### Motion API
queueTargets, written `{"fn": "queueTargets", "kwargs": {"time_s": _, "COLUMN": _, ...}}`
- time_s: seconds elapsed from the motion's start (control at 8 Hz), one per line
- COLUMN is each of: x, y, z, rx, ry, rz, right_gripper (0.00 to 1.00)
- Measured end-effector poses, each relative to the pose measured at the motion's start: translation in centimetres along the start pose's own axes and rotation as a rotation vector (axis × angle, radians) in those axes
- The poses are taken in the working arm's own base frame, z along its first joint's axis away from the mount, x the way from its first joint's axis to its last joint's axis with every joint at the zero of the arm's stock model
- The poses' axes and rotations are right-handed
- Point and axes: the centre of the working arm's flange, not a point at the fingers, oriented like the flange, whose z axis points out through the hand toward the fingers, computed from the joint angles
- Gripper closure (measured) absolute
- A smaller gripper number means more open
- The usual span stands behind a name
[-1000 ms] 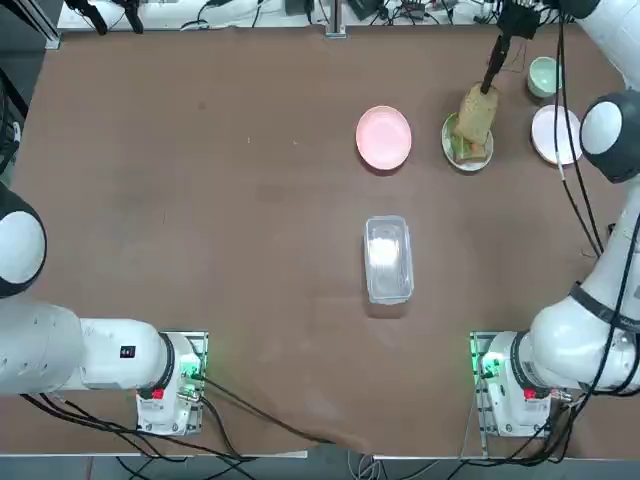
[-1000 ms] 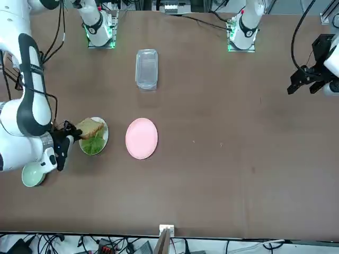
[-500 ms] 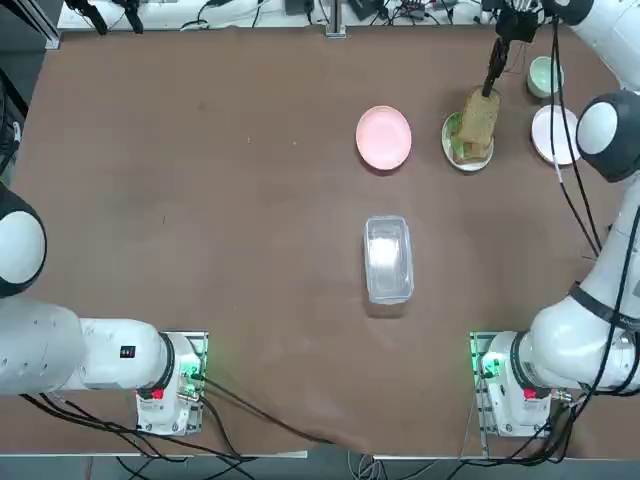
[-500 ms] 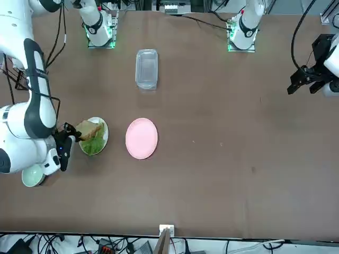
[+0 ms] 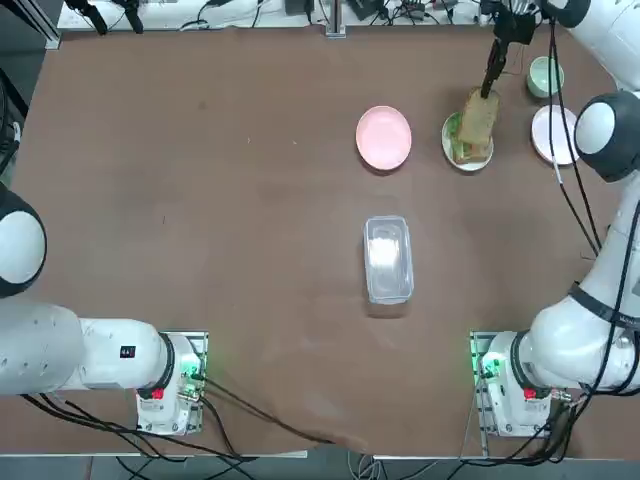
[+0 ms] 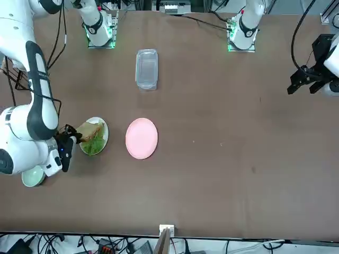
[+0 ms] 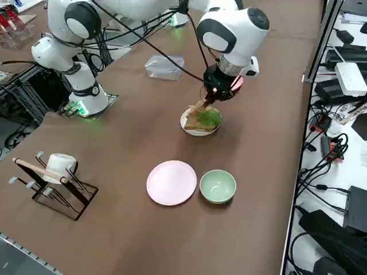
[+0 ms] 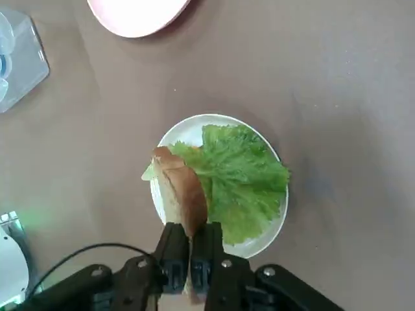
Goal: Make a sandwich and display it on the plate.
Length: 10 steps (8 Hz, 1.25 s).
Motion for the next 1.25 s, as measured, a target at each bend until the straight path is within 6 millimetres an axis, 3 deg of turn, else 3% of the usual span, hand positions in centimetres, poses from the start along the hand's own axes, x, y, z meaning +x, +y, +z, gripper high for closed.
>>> {"fn": "queueTargets", "kwargs": {"time_s": 0.38, "x": 0.1, "y": 0.5, "z": 1.1, "rx": 0.016, "ry": -0.003, "rz": -0.017, "right_gripper": 0.91}}
{"fn": "queueTargets", "kwargs": {"time_s": 0.62, "x": 0.1, "y": 0.6, "z": 1.4, "rx": 0.019, "ry": -0.003, "rz": -0.021, "right_gripper": 0.8}}
{"fn": "queueTargets", "kwargs": {"time_s": 1.12, "x": 0.3, "y": 0.5, "z": 1.4, "rx": 0.019, "ry": -0.002, "rz": -0.055, "right_gripper": 0.08}}
{"fn": "queueTargets", "kwargs": {"time_s": 1.25, "x": 0.4, "y": 0.5, "z": 1.2, "rx": 0.014, "ry": 0.0, "rz": -0.057, "right_gripper": 0.0}}
